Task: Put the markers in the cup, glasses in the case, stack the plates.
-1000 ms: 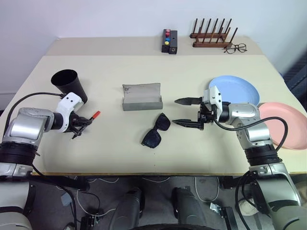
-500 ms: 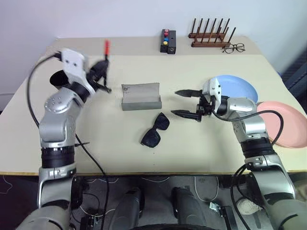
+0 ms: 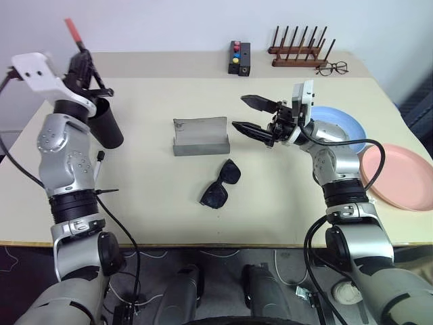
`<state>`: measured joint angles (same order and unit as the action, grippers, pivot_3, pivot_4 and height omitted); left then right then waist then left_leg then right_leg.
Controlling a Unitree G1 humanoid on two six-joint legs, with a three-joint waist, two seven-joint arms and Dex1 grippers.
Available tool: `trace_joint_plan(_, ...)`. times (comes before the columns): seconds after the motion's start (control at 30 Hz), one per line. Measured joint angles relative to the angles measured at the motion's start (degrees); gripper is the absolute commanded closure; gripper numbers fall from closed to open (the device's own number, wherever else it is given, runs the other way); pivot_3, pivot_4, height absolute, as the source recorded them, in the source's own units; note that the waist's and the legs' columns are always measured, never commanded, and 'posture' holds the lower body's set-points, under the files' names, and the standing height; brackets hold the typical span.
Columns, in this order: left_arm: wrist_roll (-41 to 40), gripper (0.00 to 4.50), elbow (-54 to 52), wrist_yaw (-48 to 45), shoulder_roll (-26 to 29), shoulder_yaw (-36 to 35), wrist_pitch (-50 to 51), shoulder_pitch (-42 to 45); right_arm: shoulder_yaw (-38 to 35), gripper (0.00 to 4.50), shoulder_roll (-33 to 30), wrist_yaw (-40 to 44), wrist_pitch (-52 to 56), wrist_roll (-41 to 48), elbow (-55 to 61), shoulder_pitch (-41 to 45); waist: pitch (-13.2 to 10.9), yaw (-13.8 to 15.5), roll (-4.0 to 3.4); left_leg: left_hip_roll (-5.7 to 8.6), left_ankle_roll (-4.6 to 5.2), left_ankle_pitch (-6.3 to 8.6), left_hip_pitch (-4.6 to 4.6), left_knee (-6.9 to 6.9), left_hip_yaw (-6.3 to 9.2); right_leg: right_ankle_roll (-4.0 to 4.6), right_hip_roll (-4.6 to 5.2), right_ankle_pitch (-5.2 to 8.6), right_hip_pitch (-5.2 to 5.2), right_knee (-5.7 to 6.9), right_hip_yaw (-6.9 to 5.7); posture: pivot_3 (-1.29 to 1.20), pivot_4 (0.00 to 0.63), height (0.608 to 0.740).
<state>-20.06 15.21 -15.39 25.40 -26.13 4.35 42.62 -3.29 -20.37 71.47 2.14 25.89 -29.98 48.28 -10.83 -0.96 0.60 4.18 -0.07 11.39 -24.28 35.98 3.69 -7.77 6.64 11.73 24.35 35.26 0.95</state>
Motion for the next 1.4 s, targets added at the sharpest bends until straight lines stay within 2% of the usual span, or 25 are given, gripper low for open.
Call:
trace_joint_plan(0.37, 6.76, 4.44, 6.17, 8.01, 1.49, -0.09, -10.47, -1.56, 0.14, 0.59, 1.38, 1.95, 0.89, 0.86, 1.19, 0.0, 0.0, 0.23, 0.0, 0.0, 0.0, 0.0, 0.0, 0.02, 0.0, -0.01, -0.01, -0.01, 0.0, 0.02, 0.0, 0.0, 0.15, 0.74)
trace_joint_plan(0.83, 9.37, 4.44, 19.95, 9.16, 1.42, 2.98, -21.54, 1.58, 0.16, 0.59, 1.83, 2.05, 2.5, 1.49, 4.18, -0.1, 0.0, 0.15, 0.0, 0.04, 0.0, 0.0, 0.0, 0.02, -0.01, -0.01, -0.01, -0.01, 0.02, 0.04, -0.01, 0.0, 0.15, 0.74)
trace_joint_plan(1.4, 9.09, 4.44, 24.48, 8.14, 1.4, 4.56, -24.07, 2.19, 0.22, 0.59, 1.33, 1.54, 1.66, 0.15, 5.1, -1.14, 0.0, 0.15, 0.0, 0.05, 0.0, 0.0, 0.0, 0.02, -0.01, -0.01, -0.01, -0.01, 0.02, 0.07, -0.01, 0.0, 0.15, 0.74)
